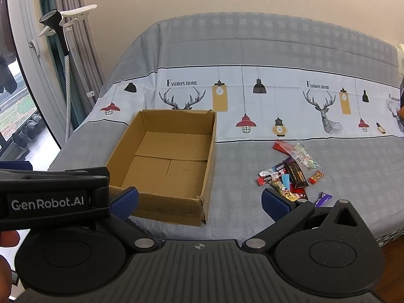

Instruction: Organize snacks

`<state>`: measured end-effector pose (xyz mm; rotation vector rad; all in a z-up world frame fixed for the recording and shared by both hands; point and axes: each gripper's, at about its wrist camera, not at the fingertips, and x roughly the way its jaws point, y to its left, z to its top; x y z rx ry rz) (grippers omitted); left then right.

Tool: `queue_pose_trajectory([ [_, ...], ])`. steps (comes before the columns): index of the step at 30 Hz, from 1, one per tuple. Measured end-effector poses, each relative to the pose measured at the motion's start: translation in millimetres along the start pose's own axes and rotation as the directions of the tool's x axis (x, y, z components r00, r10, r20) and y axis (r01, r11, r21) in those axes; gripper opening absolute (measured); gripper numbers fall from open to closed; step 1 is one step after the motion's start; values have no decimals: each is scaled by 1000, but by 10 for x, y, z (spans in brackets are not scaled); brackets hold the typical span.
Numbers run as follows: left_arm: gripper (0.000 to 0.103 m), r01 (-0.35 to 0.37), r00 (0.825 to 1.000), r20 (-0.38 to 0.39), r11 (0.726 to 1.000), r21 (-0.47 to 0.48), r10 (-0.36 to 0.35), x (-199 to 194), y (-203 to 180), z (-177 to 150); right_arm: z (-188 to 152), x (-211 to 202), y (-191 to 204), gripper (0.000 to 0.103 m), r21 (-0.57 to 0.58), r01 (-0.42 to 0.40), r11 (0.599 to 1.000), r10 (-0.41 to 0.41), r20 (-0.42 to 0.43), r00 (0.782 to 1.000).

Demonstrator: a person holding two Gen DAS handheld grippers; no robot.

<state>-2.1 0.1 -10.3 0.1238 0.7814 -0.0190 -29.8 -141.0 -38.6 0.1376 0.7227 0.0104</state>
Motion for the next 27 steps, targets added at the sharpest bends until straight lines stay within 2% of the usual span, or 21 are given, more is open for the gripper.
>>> queue_pose_trajectory([
  [27, 103, 0, 1000, -16, 1000, 2, 0, 9, 35, -37, -24, 39, -11, 103, -1, -8, 1000, 8, -12, 1000],
])
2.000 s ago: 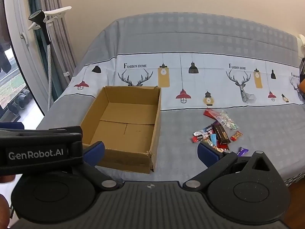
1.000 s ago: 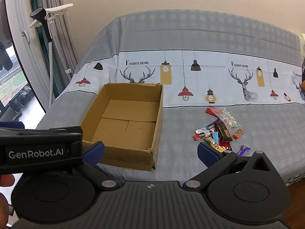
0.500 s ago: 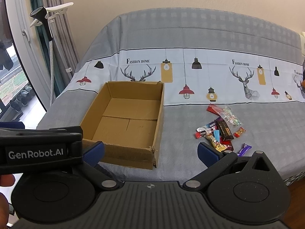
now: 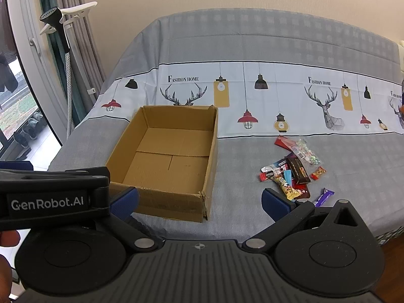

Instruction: Organize snacks

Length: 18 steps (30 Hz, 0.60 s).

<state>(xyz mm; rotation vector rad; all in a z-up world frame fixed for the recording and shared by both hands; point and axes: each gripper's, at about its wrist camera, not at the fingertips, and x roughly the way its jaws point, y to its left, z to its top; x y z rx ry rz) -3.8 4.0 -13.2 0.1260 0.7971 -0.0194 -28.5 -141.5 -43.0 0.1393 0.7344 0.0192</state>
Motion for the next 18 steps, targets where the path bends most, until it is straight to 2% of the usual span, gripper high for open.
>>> queue_pose_trajectory([
  [18, 103, 0, 1000, -3, 1000, 0, 0, -3, 6, -9, -15, 16, -1, 103, 2, -1, 1000, 1, -3, 1000],
])
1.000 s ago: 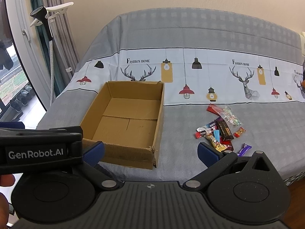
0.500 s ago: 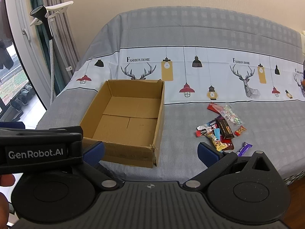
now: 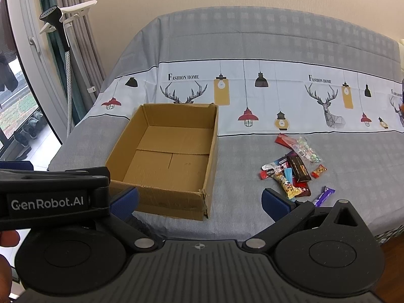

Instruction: Organize snacks

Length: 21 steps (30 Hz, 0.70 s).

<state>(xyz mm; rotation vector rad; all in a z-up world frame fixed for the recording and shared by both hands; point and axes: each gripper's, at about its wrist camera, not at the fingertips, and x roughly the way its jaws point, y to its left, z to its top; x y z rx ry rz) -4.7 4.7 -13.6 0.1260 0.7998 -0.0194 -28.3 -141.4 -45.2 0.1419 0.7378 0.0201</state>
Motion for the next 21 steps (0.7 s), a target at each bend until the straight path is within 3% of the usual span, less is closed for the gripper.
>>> queue_pose_trajectory([
  [11, 103, -10, 1000, -7, 1000, 13, 11, 59, -25, -29, -24, 67, -44, 103, 20, -24, 1000, 24, -12, 1000],
  [21, 103, -5, 997, -74, 998, 63, 9, 636, -364, -17, -140, 491, -330, 102, 36, -40, 999, 41, -30, 999],
])
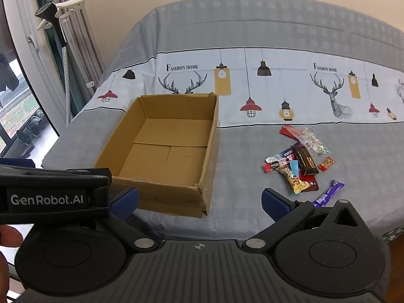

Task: Organize snacks
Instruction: 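Grasp the yellow wafer bar with the left tool while the right tool grasps the purple chocolate bar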

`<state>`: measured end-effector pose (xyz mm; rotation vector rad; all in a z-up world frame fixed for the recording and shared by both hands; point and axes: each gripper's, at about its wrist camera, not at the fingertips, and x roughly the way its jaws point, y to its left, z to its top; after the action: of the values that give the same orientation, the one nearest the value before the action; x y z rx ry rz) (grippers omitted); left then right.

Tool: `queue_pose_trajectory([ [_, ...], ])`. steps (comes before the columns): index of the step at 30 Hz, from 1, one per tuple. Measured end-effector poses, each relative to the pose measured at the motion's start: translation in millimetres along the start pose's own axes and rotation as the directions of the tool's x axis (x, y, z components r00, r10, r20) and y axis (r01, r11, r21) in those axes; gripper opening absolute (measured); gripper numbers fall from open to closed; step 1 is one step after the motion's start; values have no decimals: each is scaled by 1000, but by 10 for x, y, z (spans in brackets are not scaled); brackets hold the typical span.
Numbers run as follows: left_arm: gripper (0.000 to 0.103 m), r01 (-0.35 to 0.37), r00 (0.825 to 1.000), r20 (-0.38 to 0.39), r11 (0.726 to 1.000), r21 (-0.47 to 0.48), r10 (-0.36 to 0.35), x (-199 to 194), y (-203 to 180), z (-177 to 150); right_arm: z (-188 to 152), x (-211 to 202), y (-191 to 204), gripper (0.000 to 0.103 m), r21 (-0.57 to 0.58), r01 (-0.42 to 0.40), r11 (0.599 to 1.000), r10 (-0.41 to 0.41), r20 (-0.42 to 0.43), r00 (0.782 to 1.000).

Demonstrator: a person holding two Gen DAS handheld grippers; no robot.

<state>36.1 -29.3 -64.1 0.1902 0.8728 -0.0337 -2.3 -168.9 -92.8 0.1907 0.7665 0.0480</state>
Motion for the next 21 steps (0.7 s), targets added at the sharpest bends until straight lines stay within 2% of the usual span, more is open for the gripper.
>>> queue_pose_trajectory([
  [4, 103, 96, 994, -42, 995, -10, -96, 503, -289, -51, -162, 326, -400, 102, 64, 4, 998, -3, -5, 1000],
  [7, 103, 132, 990, -43, 991, -8, -132, 888, -584, -144, -391, 552, -774, 102, 97, 20, 995, -24, 45, 999],
  [10, 103, 173, 985, -29, 983, 64, -172, 1247, -972, -212, -532, 763, -1129, 102, 71, 133, 989, -136, 34, 990],
  [12, 103, 225, 974, -40, 970, 97, -222, 1476, -1223, -203, -599, 922, -1454, 103, 112, 219, 969, -218, -15, 976],
  [13, 103, 258, 966, -47, 960, 112, -254, 1582, -1343, -183, -648, 999, -1630, 103, 137, 235, 962, -233, -30, 972],
  [16, 103, 332, 943, -61, 928, 170, -326, 1908, -1746, -105, -778, 1182, -2164, 102, 212, 199, 957, -205, 4, 979],
  [19, 103, 351, 936, -92, 919, 181, -340, 2278, -2122, 13, -830, 1393, -2536, 102, 215, 193, 957, -201, 17, 979],
  [21, 103, 348, 935, -131, 924, 162, -329, 2553, -2312, 119, -823, 1569, -2758, 95, 214, 175, 961, -183, 15, 983],
])
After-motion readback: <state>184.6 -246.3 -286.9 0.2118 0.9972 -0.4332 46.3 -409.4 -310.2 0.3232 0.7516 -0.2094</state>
